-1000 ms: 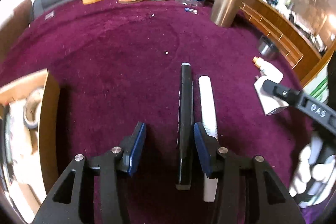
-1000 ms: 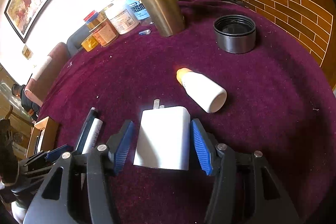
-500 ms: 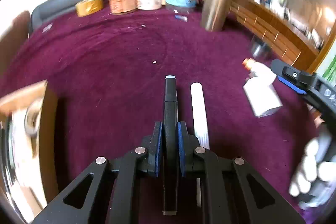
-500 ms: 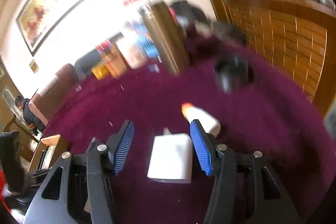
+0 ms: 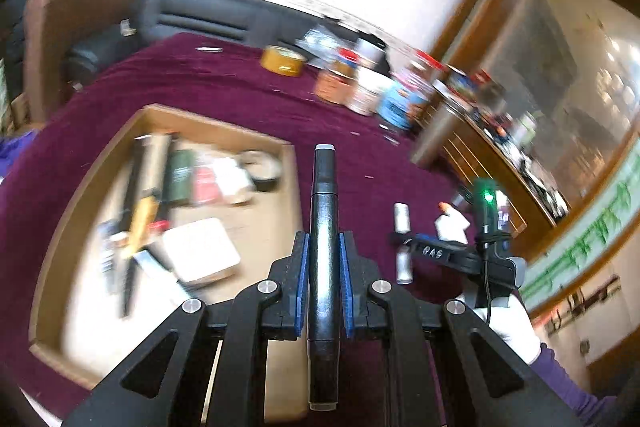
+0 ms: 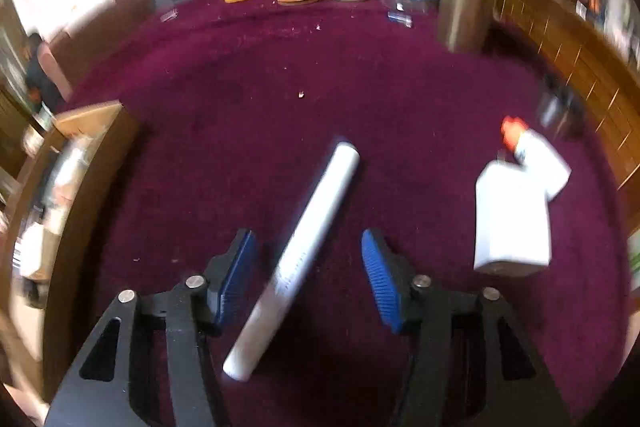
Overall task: Organize rigid objects
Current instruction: 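Drop the black marker into the box while the right tool grasps the white marker and drops it in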
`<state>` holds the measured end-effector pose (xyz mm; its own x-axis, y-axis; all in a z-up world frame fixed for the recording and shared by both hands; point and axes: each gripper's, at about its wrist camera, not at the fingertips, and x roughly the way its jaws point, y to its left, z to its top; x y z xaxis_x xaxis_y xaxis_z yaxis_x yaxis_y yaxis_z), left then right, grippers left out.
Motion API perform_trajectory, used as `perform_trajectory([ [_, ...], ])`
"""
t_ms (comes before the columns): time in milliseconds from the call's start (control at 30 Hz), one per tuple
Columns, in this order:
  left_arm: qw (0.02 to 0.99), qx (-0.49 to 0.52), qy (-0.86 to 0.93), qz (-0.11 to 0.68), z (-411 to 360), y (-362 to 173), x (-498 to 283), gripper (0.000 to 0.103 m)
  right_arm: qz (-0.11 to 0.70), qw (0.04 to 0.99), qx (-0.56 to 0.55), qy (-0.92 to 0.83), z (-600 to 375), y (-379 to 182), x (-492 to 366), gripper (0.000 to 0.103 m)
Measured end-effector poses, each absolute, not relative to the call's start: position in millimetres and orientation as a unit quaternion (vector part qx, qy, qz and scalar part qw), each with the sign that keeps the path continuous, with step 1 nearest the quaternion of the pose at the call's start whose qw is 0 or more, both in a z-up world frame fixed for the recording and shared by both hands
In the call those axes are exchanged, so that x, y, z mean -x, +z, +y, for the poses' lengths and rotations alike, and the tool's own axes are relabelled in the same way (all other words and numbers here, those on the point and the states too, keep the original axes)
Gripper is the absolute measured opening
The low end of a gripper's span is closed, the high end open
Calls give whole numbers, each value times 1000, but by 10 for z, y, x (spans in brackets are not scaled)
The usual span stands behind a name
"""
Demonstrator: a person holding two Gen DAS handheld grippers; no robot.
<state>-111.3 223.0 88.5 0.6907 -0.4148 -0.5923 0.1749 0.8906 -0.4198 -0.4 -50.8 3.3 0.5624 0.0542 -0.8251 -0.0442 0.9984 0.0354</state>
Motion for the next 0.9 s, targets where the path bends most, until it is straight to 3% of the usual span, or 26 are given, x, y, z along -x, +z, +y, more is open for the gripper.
perform_trajectory([
  [100, 903, 192, -125, 364, 2571, 745, 1183, 11, 465, 885, 27, 25, -316, 52, 37, 12],
  [400, 883, 238, -65, 400, 3010, 337, 1184, 12, 451, 874, -113, 139, -344, 307, 352, 12],
  [633, 863, 233, -33, 446, 2981, 120, 914, 12, 468, 843, -123, 236, 295, 518, 331, 12],
  [900, 863, 230, -19, 450, 2942, 78, 688, 14, 511, 819, -67, 251, 1154, 307, 322, 13],
])
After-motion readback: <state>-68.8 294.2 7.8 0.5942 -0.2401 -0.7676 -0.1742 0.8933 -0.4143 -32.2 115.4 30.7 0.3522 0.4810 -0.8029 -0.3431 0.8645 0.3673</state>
